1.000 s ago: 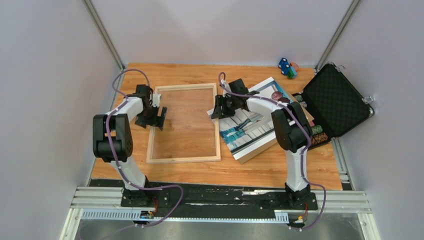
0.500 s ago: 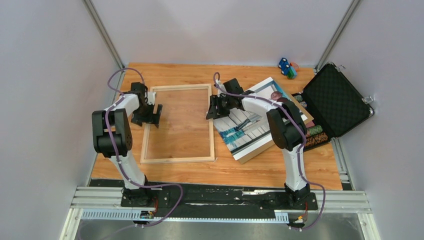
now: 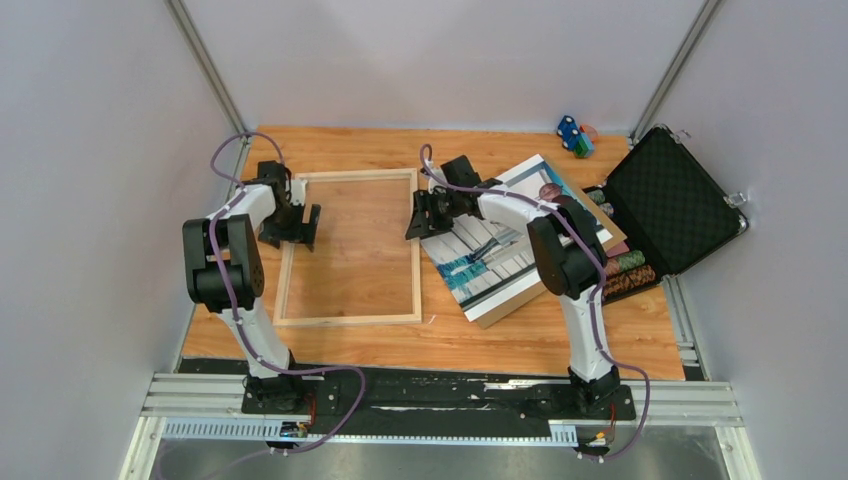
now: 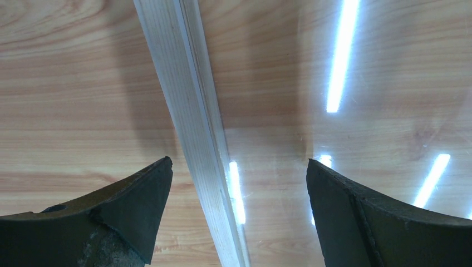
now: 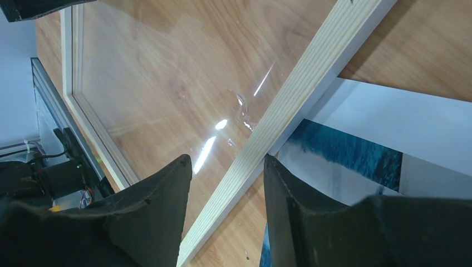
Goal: Put the photo into the frame
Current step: Move the photo frame to the center of the board.
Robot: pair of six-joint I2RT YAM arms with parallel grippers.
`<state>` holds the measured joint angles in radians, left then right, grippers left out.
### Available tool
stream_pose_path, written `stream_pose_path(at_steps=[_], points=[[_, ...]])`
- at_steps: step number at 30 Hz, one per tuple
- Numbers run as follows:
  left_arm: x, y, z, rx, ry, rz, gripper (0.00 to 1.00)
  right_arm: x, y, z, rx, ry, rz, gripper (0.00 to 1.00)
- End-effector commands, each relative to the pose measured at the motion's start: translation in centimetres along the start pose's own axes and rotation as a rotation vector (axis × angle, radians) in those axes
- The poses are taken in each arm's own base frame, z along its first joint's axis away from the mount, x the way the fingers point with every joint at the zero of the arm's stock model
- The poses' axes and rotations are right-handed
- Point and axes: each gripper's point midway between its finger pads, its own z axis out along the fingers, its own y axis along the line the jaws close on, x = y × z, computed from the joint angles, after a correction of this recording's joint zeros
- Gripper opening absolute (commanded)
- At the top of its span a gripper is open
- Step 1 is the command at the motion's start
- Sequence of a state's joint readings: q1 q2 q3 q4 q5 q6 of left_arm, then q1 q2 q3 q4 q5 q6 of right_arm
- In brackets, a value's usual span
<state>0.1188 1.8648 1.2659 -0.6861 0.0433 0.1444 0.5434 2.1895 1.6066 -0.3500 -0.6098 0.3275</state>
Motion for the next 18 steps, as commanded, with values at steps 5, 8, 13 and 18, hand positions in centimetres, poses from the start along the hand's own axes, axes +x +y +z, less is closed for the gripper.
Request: stream_pose_path(at_steps=[5,8,13,18], points=[[-1.8,0.8,-0.5,-0.018,-0.052,-0.003,0.98,-2.2,1.6,-1.2,0.016,-0.056,-0.132,0.54],[-2.1,0.7,-0.6,-0.01,-0.061,-0.008,0.99,-2.8,0.2,-2.5,0.13,-0.081,-0.181,0.59],[-3.3,0.4,-1.8,0.006,-0.111,-0.016,1.0,-3.9,-1.1,-6.2,0.28,-0.15,-0.292,0.81],[-5.6,-0.5,-4.2,0.059,-0.207,-0.006,1.0,-4.4,-1.7,-10.5,0.356,-0.204,-0.34,0.85]])
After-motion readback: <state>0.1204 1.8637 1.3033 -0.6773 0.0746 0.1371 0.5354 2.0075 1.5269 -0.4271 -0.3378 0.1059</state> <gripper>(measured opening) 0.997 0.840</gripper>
